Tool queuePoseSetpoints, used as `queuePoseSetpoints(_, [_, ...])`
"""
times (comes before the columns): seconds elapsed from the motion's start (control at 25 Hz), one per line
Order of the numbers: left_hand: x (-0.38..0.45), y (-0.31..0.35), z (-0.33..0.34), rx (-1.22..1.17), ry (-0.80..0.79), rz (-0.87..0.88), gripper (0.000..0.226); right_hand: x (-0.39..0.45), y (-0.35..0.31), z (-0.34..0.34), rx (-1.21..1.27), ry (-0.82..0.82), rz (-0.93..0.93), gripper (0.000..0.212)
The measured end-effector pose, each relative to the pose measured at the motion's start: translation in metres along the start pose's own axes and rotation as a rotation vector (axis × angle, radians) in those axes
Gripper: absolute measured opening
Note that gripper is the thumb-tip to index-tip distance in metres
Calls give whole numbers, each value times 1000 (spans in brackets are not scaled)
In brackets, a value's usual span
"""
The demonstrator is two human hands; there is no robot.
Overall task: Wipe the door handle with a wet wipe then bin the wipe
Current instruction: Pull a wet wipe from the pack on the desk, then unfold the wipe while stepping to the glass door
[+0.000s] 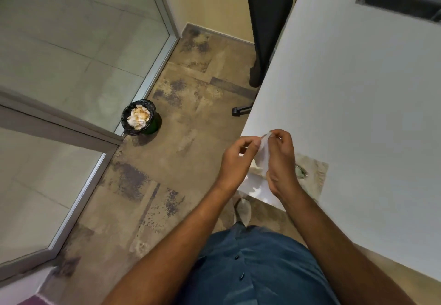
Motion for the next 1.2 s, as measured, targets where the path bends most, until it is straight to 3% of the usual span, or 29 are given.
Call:
queuePoseSetpoints(0.2, [-28,-4,-113,-156,230,-15,6,-30,-24,110,-7,-175,-12,16])
queuePoseSetpoints(0.4, [-57,-11,-241,-322,505,-2,21,-84,-29,236,28,-384,-20,19])
queuePoseSetpoints(0.6, [-79,-25,-373,-462,646,-5,22,-147,-26,351,81,-468,13,14])
queuePoseSetpoints(0.8, [-101,-48,-499,-639,753,-16,25,-218,-18,468,254,-594,203,18])
queuePoseSetpoints(1.0, [-136,-59,-606,-719,894,-30,28,-283,-6,565,80,-855,256,8])
queuePoseSetpoints(1.12, [-147,-55,-649,-796,885,-19,27,-309,-4,610,-134,-1153,90,15])
queuePoseSetpoints(1.2, [-149,-49,-670,-810,839,-5,23,-316,-5,634,-227,-1258,-11,15])
Point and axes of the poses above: each hand's wrist, its own x-axis towards the middle knuckle, its own z-axis out of the palm, y = z × x, the point moved 9 cm from there along x, towards the middle knuckle, and after that the axes turned 8 degrees about -z, right-handed, at the moved point
